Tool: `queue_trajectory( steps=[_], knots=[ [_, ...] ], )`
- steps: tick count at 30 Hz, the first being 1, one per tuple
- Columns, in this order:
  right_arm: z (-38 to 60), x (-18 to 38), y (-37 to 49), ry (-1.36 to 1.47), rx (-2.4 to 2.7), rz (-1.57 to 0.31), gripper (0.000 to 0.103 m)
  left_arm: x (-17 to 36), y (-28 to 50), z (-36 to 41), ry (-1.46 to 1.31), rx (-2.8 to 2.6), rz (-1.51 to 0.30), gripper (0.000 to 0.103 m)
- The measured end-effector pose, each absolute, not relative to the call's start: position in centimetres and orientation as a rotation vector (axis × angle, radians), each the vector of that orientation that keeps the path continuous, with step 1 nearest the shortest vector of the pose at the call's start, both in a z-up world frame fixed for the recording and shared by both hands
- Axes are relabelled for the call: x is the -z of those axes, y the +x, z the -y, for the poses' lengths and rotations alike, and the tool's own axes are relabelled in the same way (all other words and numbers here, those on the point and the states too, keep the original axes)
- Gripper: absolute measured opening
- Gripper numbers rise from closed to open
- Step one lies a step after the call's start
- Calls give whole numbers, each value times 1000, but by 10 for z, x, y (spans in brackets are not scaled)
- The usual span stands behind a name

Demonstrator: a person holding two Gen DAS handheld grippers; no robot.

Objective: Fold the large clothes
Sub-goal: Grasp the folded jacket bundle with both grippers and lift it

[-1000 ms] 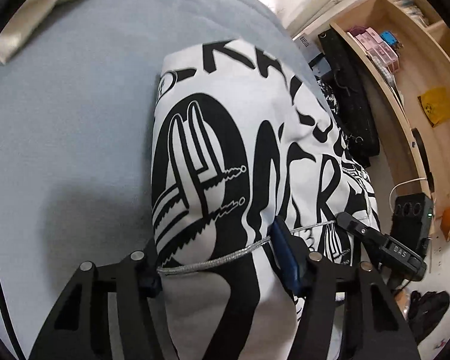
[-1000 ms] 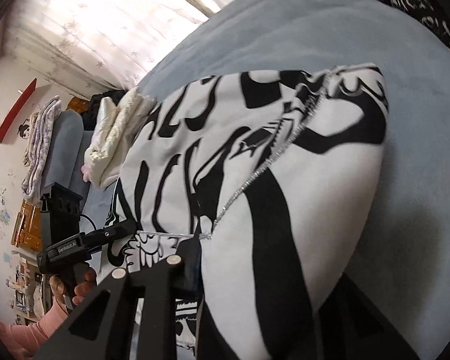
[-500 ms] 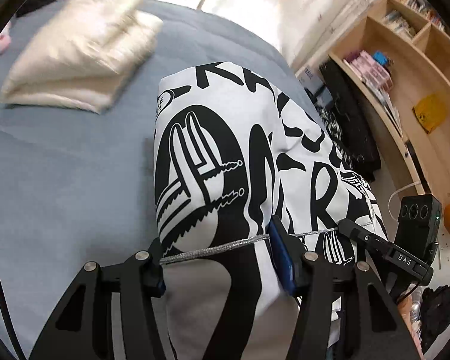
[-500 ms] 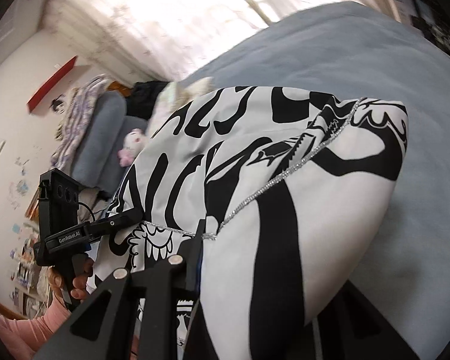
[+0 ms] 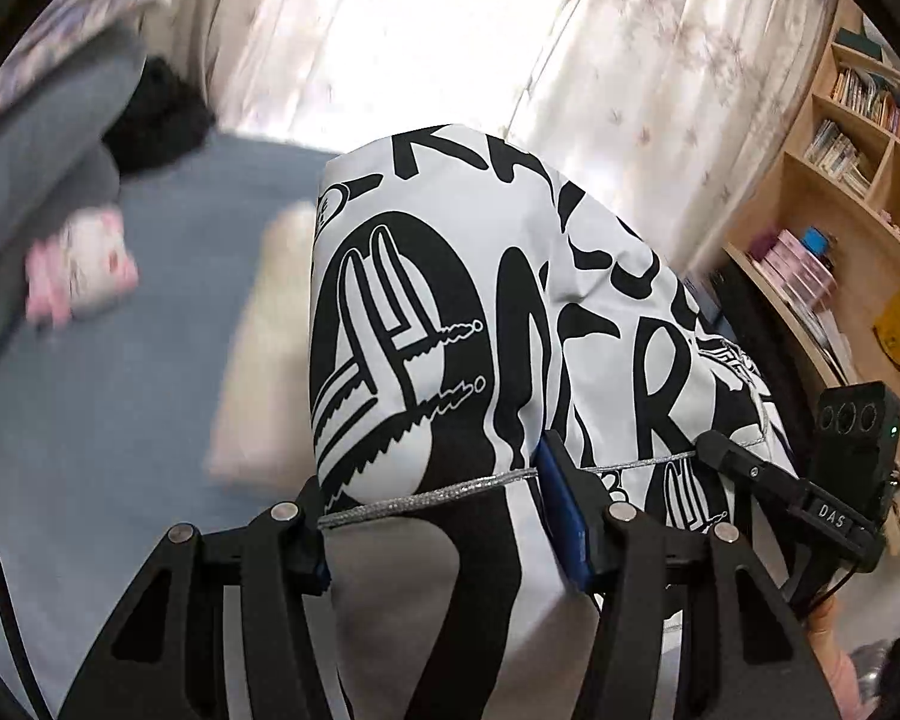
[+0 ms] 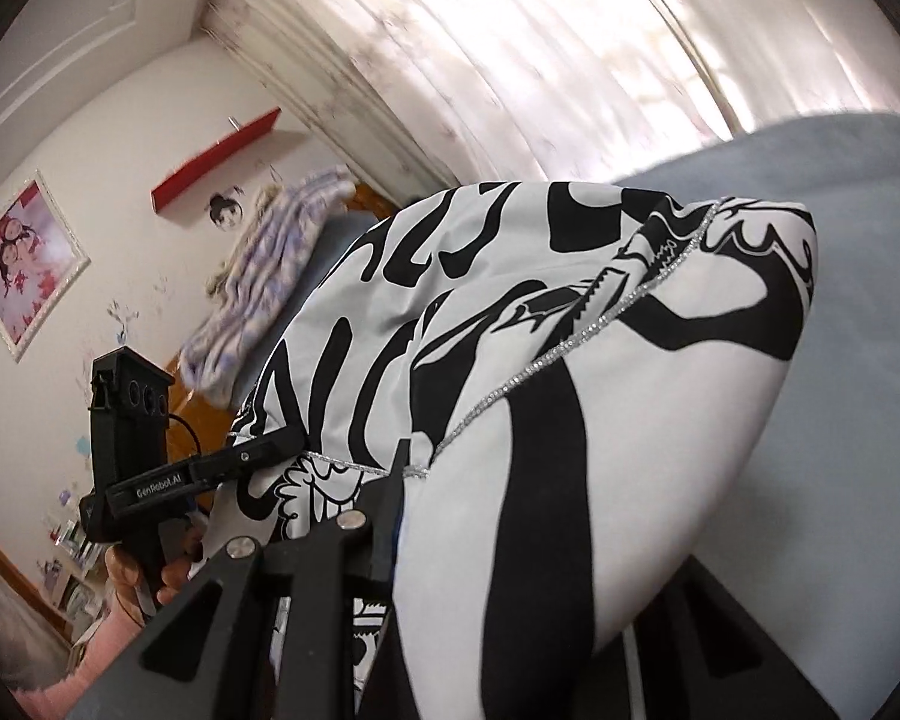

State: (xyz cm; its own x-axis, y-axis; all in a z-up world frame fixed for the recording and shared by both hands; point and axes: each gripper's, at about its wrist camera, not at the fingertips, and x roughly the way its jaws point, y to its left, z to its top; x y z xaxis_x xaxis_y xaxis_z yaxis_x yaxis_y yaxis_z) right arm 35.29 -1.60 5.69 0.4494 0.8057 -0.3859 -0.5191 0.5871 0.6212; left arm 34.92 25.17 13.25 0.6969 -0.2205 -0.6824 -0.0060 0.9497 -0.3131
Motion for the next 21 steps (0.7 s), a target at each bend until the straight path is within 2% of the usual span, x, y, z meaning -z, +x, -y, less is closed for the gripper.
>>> queue_trajectory(
  steps=[6,9,12,13,16,21],
  knots=[
    [-38,-44,457,536,-837,-693,23,-133,467,-312,-262,117,-788,54],
    [-59,-5,499,595,-821,-726,23,-104,531,-316,-245,116,-834,54],
    [-64,60,528,661,-778,-830,24,-43,578,-317,-229,85,-924,55],
    [-67,80,535,670,-752,-861,24,-15,592,-321,-223,46,-970,58],
    [-66,131,548,741,-739,-886,37,35,608,-338,-291,-8,-992,74],
    [-69,136,541,650,-735,-847,46,49,612,-338,-218,-22,-939,83]
  ],
)
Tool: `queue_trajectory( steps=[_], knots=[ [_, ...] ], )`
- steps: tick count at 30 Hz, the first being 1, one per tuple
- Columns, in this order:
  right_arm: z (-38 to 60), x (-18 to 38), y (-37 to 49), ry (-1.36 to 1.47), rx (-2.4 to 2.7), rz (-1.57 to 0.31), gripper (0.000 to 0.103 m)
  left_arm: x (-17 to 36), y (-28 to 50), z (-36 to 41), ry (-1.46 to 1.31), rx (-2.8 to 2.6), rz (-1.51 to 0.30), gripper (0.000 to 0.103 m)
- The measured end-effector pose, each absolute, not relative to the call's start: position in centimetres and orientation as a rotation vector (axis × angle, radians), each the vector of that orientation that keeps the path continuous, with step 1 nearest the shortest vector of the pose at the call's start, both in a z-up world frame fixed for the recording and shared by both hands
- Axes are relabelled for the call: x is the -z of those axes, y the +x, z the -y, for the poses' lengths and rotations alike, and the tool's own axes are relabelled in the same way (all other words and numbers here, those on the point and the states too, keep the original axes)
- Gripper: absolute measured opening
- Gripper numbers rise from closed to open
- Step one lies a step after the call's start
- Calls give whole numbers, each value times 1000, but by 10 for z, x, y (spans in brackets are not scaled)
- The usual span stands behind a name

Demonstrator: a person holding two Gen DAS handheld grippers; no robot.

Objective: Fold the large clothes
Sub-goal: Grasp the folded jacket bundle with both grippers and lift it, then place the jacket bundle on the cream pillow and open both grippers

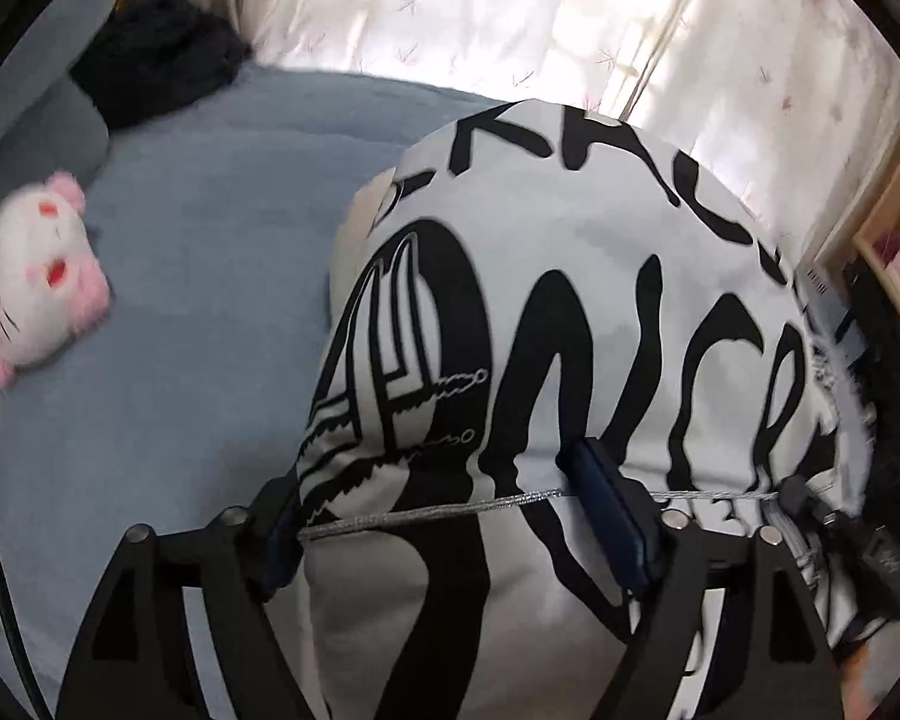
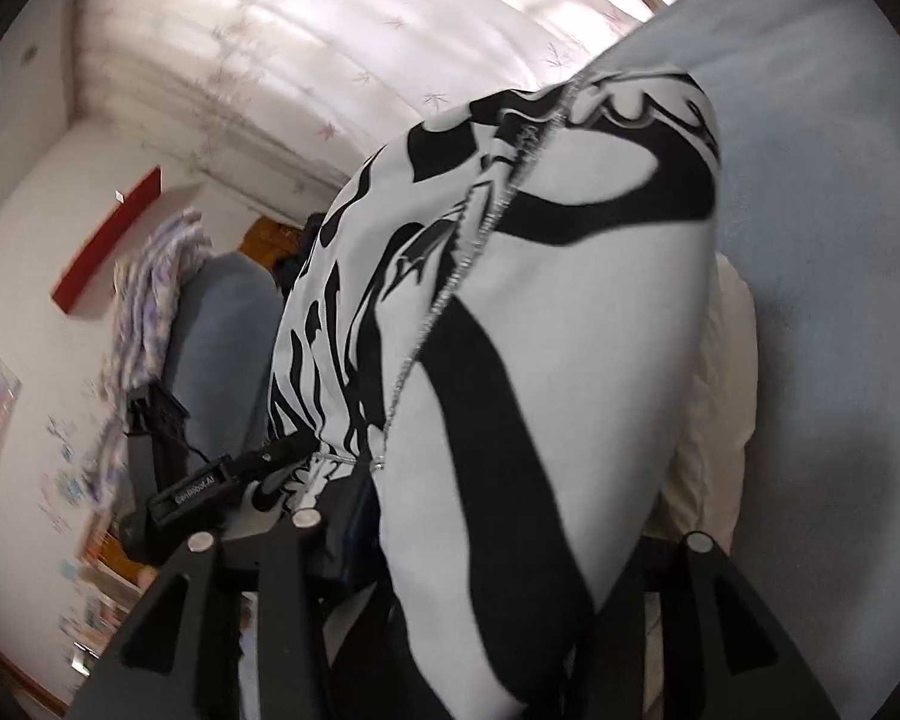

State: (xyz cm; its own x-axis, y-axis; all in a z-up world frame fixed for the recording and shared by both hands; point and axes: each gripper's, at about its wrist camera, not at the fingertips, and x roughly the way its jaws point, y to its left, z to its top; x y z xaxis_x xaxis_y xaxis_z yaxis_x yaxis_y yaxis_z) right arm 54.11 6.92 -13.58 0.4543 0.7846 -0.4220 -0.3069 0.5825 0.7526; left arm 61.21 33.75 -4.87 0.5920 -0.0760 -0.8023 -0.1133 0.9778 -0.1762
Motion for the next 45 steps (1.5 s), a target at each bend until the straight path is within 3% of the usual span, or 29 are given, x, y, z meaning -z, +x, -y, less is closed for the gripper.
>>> queue_trajectory(
  steps=[5,9,18,26,29,33,45],
  knots=[
    [-71,119,535,507,-651,-890,67,36,599,-332,-145,-73,-932,85],
    [-53,86,522,387,-545,-892,67,11,581,-328,-50,-134,-912,84],
    [-60,12,513,246,-431,-666,67,-44,578,-301,-5,-242,-737,82],
    [-117,56,577,248,-359,-795,67,10,623,-274,201,-381,-818,83],
    [-116,83,588,258,-357,-853,67,26,623,-271,269,-411,-783,95],
    [-116,95,587,238,-343,-842,69,34,624,-278,215,-394,-792,102],
    [-123,106,588,206,-325,-817,72,62,622,-314,5,-300,-788,102]
  ],
)
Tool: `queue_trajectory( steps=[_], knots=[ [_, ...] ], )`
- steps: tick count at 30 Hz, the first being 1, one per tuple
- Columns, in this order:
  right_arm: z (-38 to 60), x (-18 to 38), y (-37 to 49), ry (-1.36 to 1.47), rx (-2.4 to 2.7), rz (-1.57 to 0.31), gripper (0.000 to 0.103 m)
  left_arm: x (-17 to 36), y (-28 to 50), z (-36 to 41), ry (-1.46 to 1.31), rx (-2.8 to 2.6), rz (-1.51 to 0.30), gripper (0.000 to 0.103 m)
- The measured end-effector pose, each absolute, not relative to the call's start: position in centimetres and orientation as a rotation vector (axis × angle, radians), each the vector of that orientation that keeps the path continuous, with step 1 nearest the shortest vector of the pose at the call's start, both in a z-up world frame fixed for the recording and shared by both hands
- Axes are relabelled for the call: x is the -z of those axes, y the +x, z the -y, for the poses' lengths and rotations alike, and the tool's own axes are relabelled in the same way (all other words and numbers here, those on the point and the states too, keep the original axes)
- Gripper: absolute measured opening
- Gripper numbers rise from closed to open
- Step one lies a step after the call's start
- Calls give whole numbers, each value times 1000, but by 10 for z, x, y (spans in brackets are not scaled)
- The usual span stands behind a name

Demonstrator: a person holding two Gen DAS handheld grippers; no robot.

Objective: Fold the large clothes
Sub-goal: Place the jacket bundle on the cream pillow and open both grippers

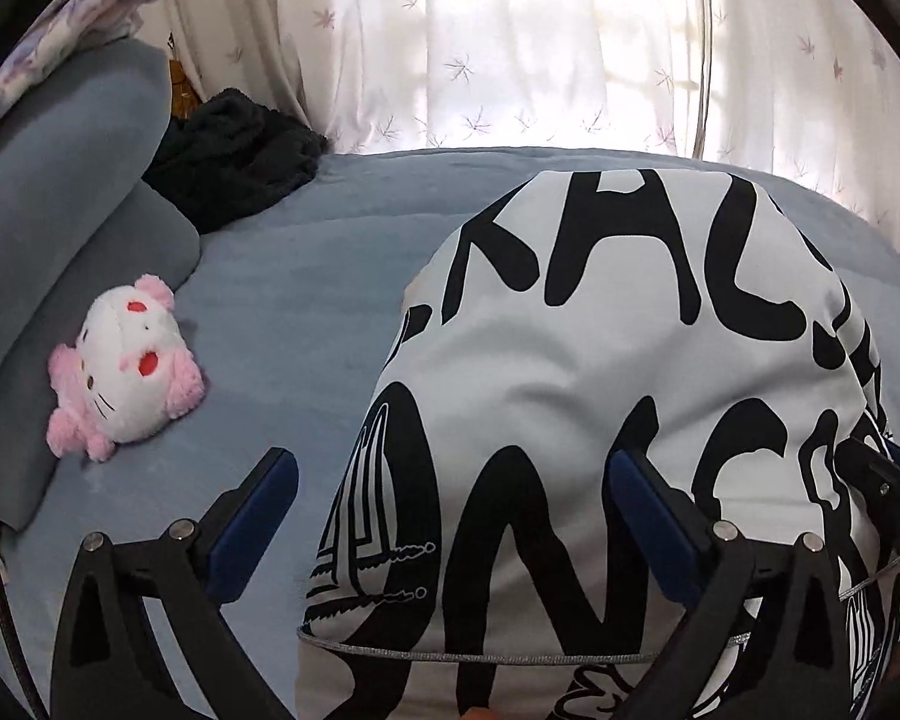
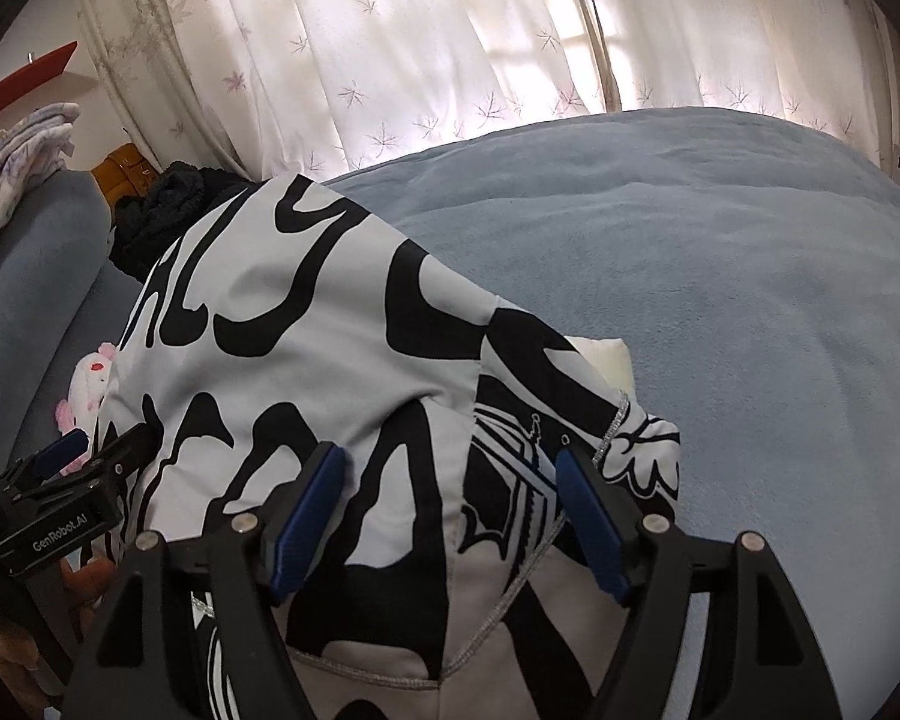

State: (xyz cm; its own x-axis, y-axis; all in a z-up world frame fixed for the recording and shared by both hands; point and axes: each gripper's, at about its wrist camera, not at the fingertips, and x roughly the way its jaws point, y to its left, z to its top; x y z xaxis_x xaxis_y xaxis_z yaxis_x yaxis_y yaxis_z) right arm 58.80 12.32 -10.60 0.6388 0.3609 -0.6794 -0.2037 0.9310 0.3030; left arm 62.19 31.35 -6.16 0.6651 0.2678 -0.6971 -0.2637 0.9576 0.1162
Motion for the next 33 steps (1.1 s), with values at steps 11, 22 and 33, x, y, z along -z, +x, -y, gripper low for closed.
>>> queue_trajectory(
  steps=[11,22,33],
  knots=[
    [-124,105,590,176,-321,-871,76,61,615,-316,-29,-298,-795,102],
    [-77,58,527,204,-367,-1059,84,-6,531,-283,44,-289,-858,102],
    [7,-26,382,169,-356,-1026,86,-84,397,-212,-107,-185,-881,102]
  ],
)
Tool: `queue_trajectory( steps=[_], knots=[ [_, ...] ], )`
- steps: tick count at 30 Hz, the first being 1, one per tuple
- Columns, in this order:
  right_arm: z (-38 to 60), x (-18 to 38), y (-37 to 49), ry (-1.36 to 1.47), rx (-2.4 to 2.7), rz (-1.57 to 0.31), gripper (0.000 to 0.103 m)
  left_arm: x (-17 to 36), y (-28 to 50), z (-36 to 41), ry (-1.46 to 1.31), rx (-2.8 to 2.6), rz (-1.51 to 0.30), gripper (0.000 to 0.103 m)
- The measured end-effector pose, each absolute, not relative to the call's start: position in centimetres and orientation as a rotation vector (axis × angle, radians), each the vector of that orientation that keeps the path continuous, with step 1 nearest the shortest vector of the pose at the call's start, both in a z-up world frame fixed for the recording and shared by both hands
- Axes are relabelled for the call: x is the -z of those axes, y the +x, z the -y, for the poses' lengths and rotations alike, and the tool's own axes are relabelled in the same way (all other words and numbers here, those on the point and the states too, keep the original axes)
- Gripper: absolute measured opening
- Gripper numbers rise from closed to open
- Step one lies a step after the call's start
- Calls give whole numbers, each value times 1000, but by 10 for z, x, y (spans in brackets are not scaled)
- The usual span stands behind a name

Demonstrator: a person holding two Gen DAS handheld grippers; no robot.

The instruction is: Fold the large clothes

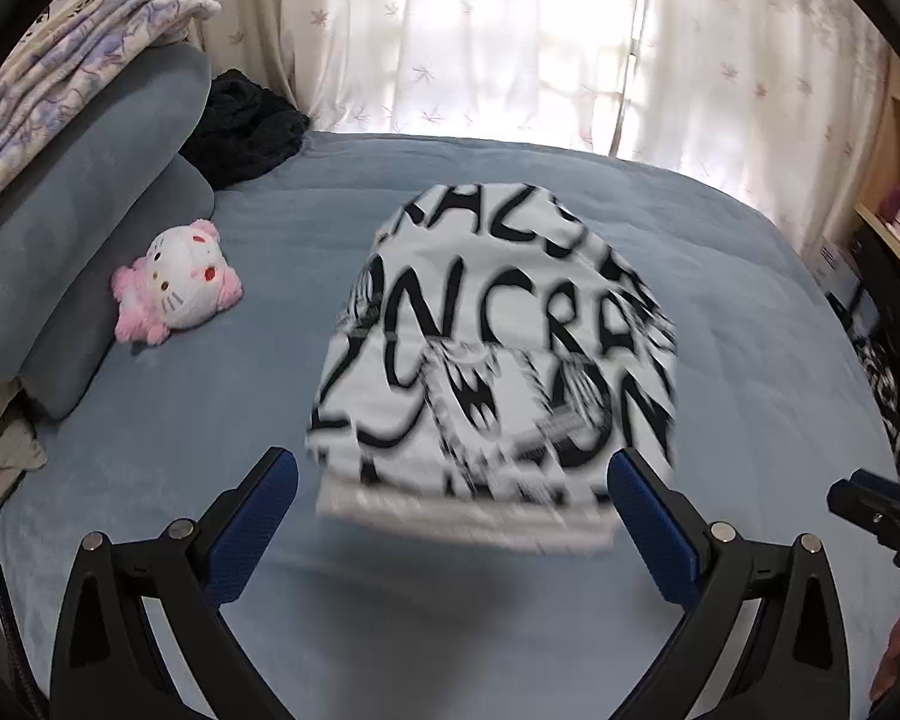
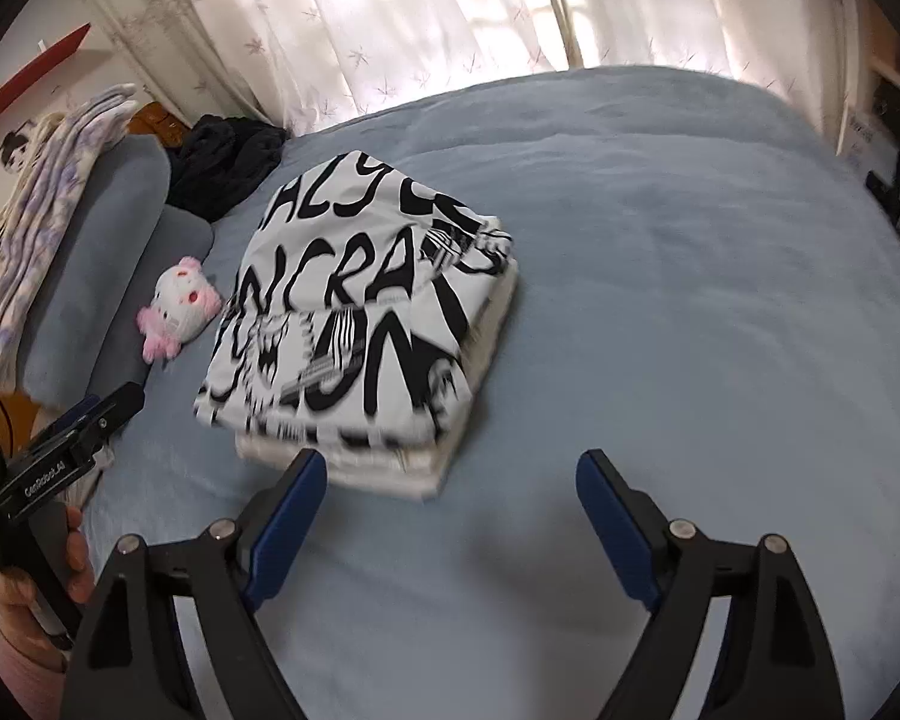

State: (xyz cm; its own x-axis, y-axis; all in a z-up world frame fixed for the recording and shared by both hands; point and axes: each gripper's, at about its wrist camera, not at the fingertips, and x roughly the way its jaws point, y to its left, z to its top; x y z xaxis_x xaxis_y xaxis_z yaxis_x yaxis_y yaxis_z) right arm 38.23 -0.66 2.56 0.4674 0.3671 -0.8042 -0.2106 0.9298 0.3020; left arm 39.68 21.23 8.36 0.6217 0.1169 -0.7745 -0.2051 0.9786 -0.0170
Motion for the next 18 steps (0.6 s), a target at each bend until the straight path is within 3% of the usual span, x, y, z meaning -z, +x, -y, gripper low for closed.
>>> queue_trajectory(
  steps=[7,18],
  knots=[
    [47,-60,294,135,-367,-990,86,-109,321,-164,-93,-155,-850,102],
    [87,-66,205,130,-389,-937,86,-112,231,-91,-37,-64,-805,102]
  ],
)
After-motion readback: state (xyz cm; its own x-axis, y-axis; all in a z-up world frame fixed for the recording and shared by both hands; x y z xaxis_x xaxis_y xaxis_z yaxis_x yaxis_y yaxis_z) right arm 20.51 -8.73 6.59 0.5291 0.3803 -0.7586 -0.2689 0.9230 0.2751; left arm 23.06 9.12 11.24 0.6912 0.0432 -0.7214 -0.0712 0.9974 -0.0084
